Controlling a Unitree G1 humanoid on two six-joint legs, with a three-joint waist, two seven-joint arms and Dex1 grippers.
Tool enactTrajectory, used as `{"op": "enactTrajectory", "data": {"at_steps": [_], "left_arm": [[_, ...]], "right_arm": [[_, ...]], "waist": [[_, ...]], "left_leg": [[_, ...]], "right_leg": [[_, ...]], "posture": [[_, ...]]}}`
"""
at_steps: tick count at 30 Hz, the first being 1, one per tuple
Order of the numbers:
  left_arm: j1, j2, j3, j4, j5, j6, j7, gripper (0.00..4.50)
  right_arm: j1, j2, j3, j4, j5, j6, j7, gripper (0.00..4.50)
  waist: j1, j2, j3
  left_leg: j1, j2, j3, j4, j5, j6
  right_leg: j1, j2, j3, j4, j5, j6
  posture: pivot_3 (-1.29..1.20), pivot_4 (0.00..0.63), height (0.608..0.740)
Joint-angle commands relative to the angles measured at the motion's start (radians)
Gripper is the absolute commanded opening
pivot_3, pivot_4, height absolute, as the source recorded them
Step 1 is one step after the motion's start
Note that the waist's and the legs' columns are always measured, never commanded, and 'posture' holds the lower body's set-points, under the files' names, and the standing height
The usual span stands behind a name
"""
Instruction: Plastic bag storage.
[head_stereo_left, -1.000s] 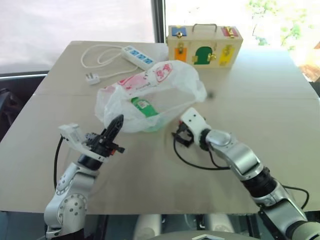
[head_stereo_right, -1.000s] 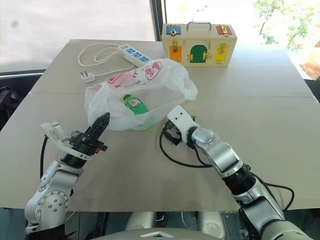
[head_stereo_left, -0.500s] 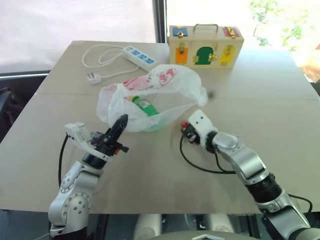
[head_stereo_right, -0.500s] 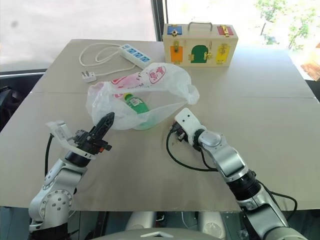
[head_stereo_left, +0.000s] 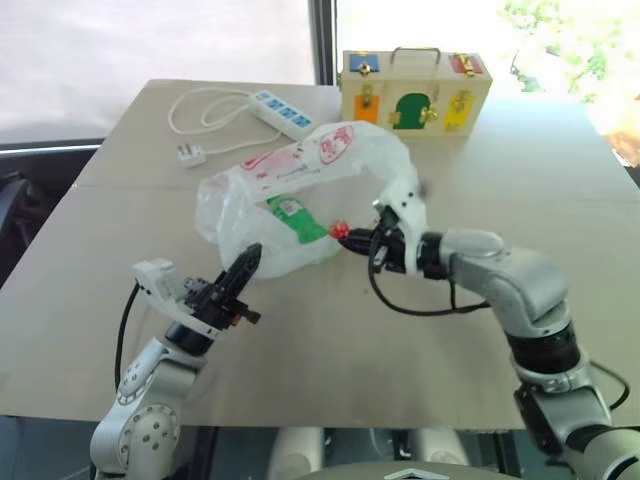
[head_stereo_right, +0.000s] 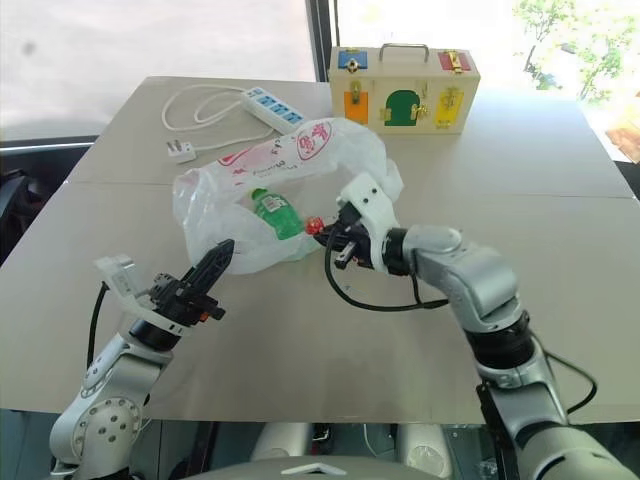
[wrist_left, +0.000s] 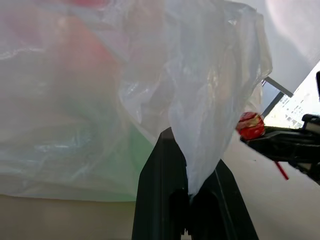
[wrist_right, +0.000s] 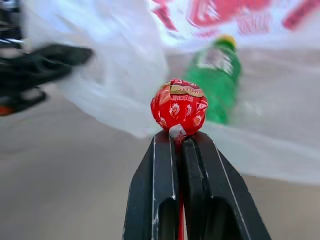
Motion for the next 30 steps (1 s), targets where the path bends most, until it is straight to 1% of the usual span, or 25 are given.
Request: {"op": "enactTrajectory", "data": {"at_steps": [1,4,5,6,7,9,11,12,14,16,17,19,21,23,26,27,28,30], "left_arm": [[0.003,-0.008,-0.013,-0.046,0.004,-0.024,-0.012,0.00],[0.009,-0.019,-0.027,-0.048,0.014,-0.034,-0.016,0.00],[0.014,-0.026,-0.034,-0.052,0.015,-0.039,-0.016,0.00],[0.018,-0.030,-0.040,-0.056,0.018,-0.043,-0.018,0.00],[0.022,-0.034,-0.045,-0.058,0.020,-0.047,-0.019,0.00],[0.026,-0.039,-0.049,-0.055,0.026,-0.055,-0.022,0.00],[0.030,-0.045,-0.049,-0.049,0.029,-0.064,-0.023,0.00],[0.032,-0.047,-0.049,-0.047,0.031,-0.068,-0.024,0.00],[0.034,-0.049,-0.051,-0.043,0.035,-0.074,-0.027,0.00],[0.034,-0.052,-0.052,-0.040,0.038,-0.081,-0.025,0.00],[0.032,-0.053,-0.052,-0.037,0.040,-0.083,-0.025,0.00],[0.027,-0.054,-0.053,-0.030,0.039,-0.086,-0.026,0.00],[0.023,-0.051,-0.055,-0.024,0.040,-0.086,-0.032,0.00],[0.019,-0.051,-0.055,-0.022,0.042,-0.085,-0.035,0.00],[0.011,-0.049,-0.051,-0.015,0.042,-0.085,-0.040,0.00],[0.007,-0.048,-0.049,-0.011,0.042,-0.085,-0.040,0.00],[0.004,-0.048,-0.049,-0.009,0.042,-0.084,-0.040,0.00],[-0.001,-0.049,-0.055,-0.007,0.042,-0.082,-0.043,0.00]], "right_arm": [[-0.087,0.061,-0.019,0.081,-0.013,-0.017,-0.056,0.03],[-0.161,0.077,0.065,0.241,-0.120,-0.106,-0.080,0.03],[-0.200,0.098,0.092,0.328,-0.173,-0.166,-0.106,0.36],[-0.237,0.129,0.090,0.393,-0.201,-0.216,-0.134,0.75],[-0.268,0.170,0.060,0.437,-0.203,-0.249,-0.163,0.96],[-0.296,0.218,0.005,0.458,-0.178,-0.260,-0.178,1.92],[-0.288,0.229,-0.026,0.433,-0.156,-0.234,-0.173,2.84],[-0.276,0.221,-0.028,0.416,-0.155,-0.223,-0.168,3.15],[-0.245,0.194,-0.026,0.383,-0.156,-0.204,-0.160,3.99],[-0.182,0.109,-0.034,0.273,-0.087,-0.142,-0.067,4.45],[-0.139,0.037,-0.045,0.187,-0.033,-0.112,0.009,4.45],[-0.071,-0.110,-0.060,0.054,0.028,-0.133,0.156,4.45],[-0.041,-0.202,-0.078,0.005,0.067,-0.138,0.220,4.45],[-0.022,-0.269,-0.116,-0.001,0.087,-0.149,0.248,4.45],[-0.019,-0.292,-0.255,0.060,0.123,-0.207,0.237,4.45],[-0.027,-0.291,-0.276,0.088,0.101,-0.235,0.211,4.45],[-0.033,-0.291,-0.278,0.114,0.073,-0.253,0.181,4.45],[-0.035,-0.294,-0.226,0.162,-0.017,-0.303,0.133,4.45]], "waist": [[-0.004,0.000,0.000],[-0.006,0.000,0.000],[-0.006,0.000,0.000],[-0.006,0.000,0.000],[-0.007,0.000,0.000],[-0.007,0.000,0.000],[-0.001,0.000,0.000],[0.002,0.000,0.000],[0.003,0.000,0.000],[0.004,0.000,0.000],[0.007,-0.001,0.000],[0.016,0.000,0.001],[0.008,0.001,0.002],[-0.004,0.001,0.002],[-0.005,0.001,0.002],[-0.003,0.001,0.002],[0.000,0.001,0.002],[0.000,0.000,0.001]], "left_leg": [[0.000,0.000,0.000,0.000,0.000,0.000],[0.000,0.000,0.001,0.000,0.000,0.000],[0.000,0.000,0.001,0.000,0.000,0.000],[0.000,-0.001,0.001,0.000,0.000,0.000],[0.000,-0.001,0.001,0.000,0.000,0.000],[-0.002,-0.001,0.001,0.000,0.000,0.000],[-0.005,-0.001,0.001,0.000,0.000,0.000],[-0.006,-0.001,0.000,0.000,0.001,-0.001],[-0.011,-0.002,-0.001,0.000,0.002,-0.002],[-0.015,-0.003,-0.002,0.002,0.002,-0.003],[-0.015,-0.003,-0.002,0.002,0.002,-0.003],[-0.017,-0.004,-0.003,0.003,0.001,-0.001],[-0.017,-0.004,-0.002,0.004,-0.001,0.003],[-0.014,-0.003,-0.001,0.004,-0.001,0.003],[-0.012,-0.001,-0.002,0.004,0.000,0.001],[-0.012,0.000,-0.002,0.004,0.001,0.000],[-0.012,0.000,-0.002,0.004,0.001,-0.001],[-0.012,0.000,-0.002,0.004,0.001,-0.001]], "right_leg": [[0.000,-0.002,0.000,0.000,0.000,0.000],[0.000,-0.002,0.001,0.001,0.001,-0.002],[-0.001,0.000,0.000,0.001,0.001,-0.002],[-0.001,0.000,0.000,0.001,0.001,-0.002],[-0.001,0.000,0.000,0.001,0.001,-0.001],[-0.002,0.000,0.000,0.001,0.003,0.002],[-0.005,0.001,0.000,0.002,0.003,0.002],[-0.005,0.001,-0.001,0.002,0.003,0.002],[-0.008,0.001,-0.003,0.001,0.003,0.002],[-0.011,0.001,-0.004,0.001,0.003,0.003],[-0.010,0.000,-0.004,0.001,0.003,0.003],[-0.010,-0.001,-0.005,0.000,0.004,0.004],[-0.010,-0.001,-0.004,-0.001,0.004,0.005],[-0.010,0.001,-0.003,0.000,0.004,0.005],[-0.010,0.007,-0.001,0.001,0.005,0.004],[-0.010,0.008,-0.001,0.001,0.005,0.004],[-0.010,0.008,-0.001,0.001,0.005,0.003],[-0.010,0.008,0.000,0.001,0.005,0.003]], "posture": [[0.00,0.150,0.731],[0.00,0.150,0.731],[0.00,0.150,0.731],[0.00,0.150,0.731],[0.00,0.150,0.731],[0.00,0.150,0.731],[0.00,0.150,0.731],[0.00,0.150,0.731],[0.00,0.150,0.731],[0.00,0.150,0.731],[0.00,0.150,0.731],[0.00,0.150,0.731],[0.00,0.150,0.731],[0.00,0.150,0.731],[0.00,0.150,0.731],[0.00,0.150,0.731],[0.00,0.150,0.731],[0.00,0.150,0.731]]}}
